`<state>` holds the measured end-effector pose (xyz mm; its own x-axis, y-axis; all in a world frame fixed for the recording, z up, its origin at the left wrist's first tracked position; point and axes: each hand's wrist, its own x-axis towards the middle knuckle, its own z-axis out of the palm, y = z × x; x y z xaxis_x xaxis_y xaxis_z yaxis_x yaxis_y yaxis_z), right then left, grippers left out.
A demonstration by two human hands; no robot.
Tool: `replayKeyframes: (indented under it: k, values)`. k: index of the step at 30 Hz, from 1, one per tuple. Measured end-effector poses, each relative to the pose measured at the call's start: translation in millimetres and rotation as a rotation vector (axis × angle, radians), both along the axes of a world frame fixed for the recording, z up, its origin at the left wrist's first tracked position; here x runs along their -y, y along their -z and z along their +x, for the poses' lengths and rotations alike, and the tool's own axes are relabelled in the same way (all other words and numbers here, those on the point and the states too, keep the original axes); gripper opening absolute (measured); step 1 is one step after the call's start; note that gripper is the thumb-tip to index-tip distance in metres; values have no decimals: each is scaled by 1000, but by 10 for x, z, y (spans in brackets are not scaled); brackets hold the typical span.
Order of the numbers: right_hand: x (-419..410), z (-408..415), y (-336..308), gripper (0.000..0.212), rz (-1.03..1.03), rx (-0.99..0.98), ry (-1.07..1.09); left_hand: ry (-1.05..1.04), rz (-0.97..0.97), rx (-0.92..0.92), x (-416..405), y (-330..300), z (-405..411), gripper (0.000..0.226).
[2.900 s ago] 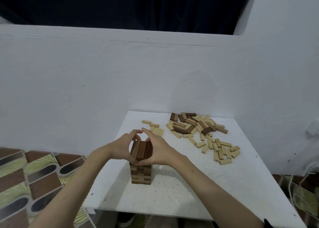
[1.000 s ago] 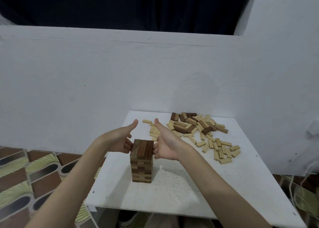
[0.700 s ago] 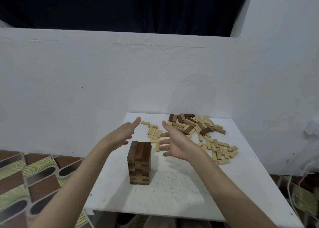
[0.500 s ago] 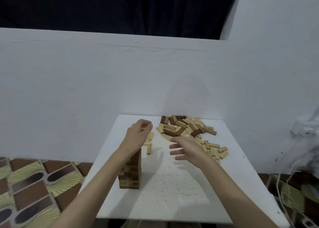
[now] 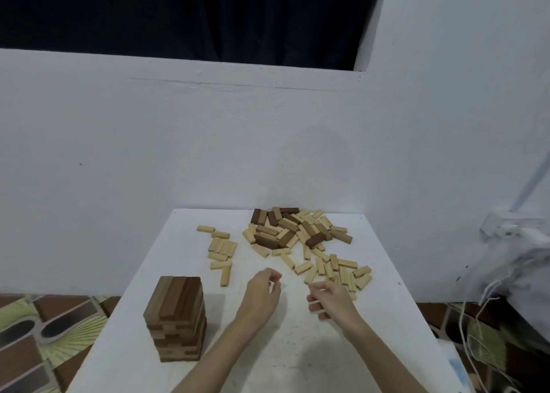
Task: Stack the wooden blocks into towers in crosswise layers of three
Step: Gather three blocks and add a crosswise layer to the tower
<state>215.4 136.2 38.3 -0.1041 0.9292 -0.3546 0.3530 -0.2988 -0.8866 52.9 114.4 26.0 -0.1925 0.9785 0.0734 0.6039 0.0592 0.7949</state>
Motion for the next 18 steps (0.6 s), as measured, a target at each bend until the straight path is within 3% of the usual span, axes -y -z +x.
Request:
replayKeyframes:
  k: [8, 18]
  values:
    - [-648, -39, 195, 12, 182, 130, -115, -37, 17, -342, -889, 172, -107, 44]
    - [-1232, -38, 440, 16, 323, 205, -203, -34, -86, -714, -1546, 463, -266, 45]
